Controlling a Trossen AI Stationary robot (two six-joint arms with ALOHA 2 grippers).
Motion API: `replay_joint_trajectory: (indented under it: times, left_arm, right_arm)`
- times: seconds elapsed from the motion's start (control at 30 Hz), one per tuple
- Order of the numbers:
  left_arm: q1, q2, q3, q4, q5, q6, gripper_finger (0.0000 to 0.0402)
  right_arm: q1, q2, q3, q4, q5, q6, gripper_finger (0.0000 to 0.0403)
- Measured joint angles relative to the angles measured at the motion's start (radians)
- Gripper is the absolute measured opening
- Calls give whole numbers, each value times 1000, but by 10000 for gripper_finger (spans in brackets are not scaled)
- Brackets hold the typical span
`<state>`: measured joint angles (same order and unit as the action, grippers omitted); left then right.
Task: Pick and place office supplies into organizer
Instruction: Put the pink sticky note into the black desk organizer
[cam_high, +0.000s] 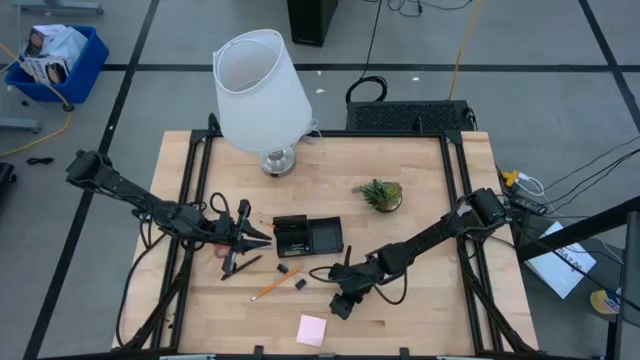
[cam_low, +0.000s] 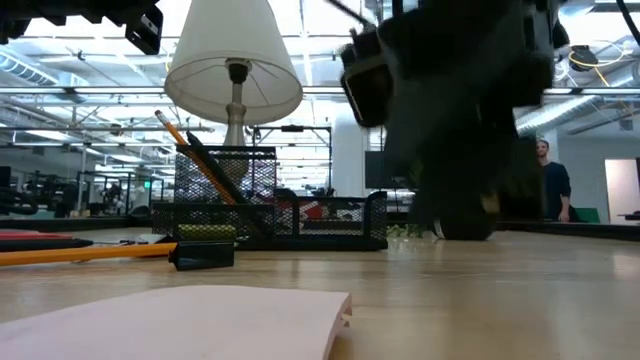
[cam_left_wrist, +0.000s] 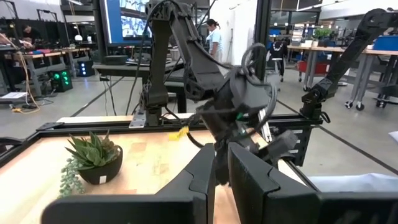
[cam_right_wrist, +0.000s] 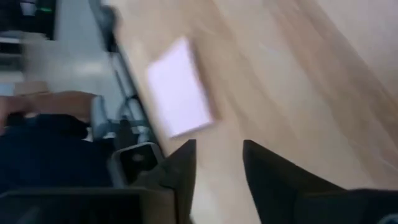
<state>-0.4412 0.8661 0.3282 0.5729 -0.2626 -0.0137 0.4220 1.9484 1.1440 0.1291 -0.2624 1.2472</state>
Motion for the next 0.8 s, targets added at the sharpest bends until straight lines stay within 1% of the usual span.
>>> replay_joint_trajectory:
  times: [0.03,0.13,0.3,0.4,0.63,0.8]
  left_arm:
    - [0,0,0,0,0,1,49]
    - [-1,0,0,-1,0,-7,49]
    - [-6,-1,0,-4,6,-3,49]
    - [-15,-1,0,-4,28,4,49]
    - [-47,-1,0,-4,105,10,49]
    - [-59,-1,0,-2,107,19,49]
  right_arm:
    - [1,17,4,26,0,14,145]
    - [10,67,50,31,-3,25,165]
    - [13,159,163,15,-7,27,167]
    - [15,177,210,-37,-1,26,165]
    - [42,181,216,-68,62,105,165]
    - [58,180,216,-81,102,152,165]
